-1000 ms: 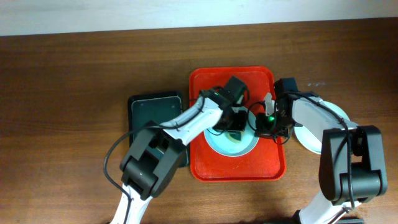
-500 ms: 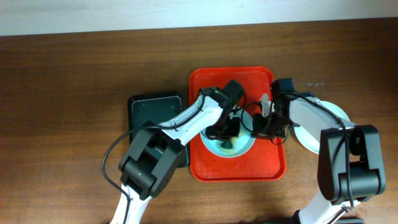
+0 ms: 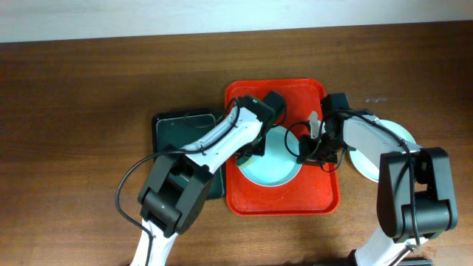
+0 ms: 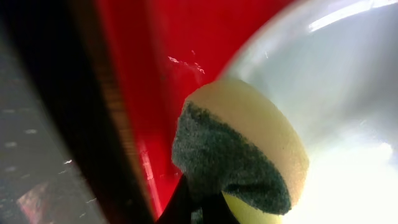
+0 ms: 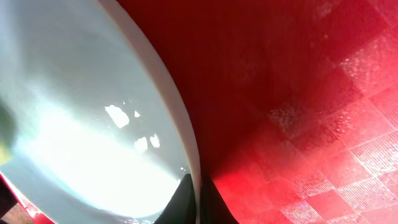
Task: Clean dirty plates on tray and stack at the side
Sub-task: 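Scrub the plate held by the right gripper with the sponge, then return the sponge to the black tray with the left gripper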
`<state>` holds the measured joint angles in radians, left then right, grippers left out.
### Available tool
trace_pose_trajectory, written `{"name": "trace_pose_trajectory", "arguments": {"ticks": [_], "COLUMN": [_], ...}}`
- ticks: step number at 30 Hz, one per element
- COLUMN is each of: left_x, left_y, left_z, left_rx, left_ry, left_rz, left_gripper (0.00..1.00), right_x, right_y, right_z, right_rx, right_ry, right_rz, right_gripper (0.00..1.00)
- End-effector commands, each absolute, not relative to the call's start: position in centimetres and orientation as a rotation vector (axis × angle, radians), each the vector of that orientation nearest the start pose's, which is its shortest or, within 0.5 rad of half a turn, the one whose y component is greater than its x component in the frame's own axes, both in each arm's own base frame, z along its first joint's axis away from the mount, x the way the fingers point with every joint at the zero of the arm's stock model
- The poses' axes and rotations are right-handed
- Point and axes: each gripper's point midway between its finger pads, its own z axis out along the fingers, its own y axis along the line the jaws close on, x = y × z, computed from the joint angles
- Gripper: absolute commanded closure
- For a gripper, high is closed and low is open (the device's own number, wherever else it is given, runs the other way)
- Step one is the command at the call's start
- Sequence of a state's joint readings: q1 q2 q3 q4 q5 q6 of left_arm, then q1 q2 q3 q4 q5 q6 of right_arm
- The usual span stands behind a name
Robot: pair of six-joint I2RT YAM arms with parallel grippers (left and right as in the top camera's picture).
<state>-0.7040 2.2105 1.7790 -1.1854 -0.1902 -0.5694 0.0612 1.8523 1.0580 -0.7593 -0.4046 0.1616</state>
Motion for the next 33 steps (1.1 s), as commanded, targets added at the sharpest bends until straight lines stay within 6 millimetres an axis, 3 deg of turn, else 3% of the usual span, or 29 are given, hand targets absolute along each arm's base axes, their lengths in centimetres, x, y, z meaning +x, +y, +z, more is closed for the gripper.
{"name": "trace_pose_trajectory", "arguments": {"ticks": [1,4,6,10,12,15,19,22,24,27,31,33], "left_x": [36.2,36.0,36.1,36.0,36.0,35.9,35.2,33.8,33.5,33.8,34.3,34.5], "left_y": [-23.9,-22.3,-19.6,-14.2,-11.9,-10.4,-10.9,-10.4,-10.3,-10.8,-11.3,-11.3], "left_z": [8.5,13.3,16.2,18.8,18.0,15.5,8.7,5.0,4.6,5.4,8.7,11.1], "left_rx": [0.104,0.078,0.055,-0.071,-0.128,-0.15,-0.086,-0.101,-0.111,-0.071,-0.079,-0.079], "left_ry": [2.965,2.946,2.906,2.886,2.927,2.974,3.08,3.124,3.143,3.14,3.082,3.026], "left_rz": [0.207,0.178,0.215,0.33,0.378,0.401,0.243,0.214,0.197,0.123,0.032,-0.001], "left_gripper": [1.0,1.0,1.0,1.0,1.0,1.0,1.0,0.99,0.96,0.82,0.46,0.34], "right_x": [29.9,29.8,29.8,29.9,30.0,30.0,30.0,30.2,30.6,31.1,30.6,30.6], "right_y": [7.1,7.0,7.0,6.8,6.2,6.1,6.1,6.1,6.2,6.2,6.4,6.3], "right_z": [-1.0,-1.0,-1.0,-1.1,-1.3,-1.3,-1.3,-1.3,-1.3,-1.3,-0.3,1.1], "right_rx": [0.173,0.173,0.172,0.171,0.171,0.17,0.17,0.167,0.162,0.158,0.164,0.159], "right_ry": [3.156,3.158,3.157,3.156,3.16,3.161,3.159,3.149,3.135,3.112,3.132,3.114], "right_rz": [0.512,0.512,0.511,0.485,0.431,0.421,0.422,0.422,0.422,0.425,0.448,0.439], "right_gripper": [0.95,0.96,0.95,0.96,0.96,0.96,0.96,0.96,0.93,0.88,0.96,0.96]}}
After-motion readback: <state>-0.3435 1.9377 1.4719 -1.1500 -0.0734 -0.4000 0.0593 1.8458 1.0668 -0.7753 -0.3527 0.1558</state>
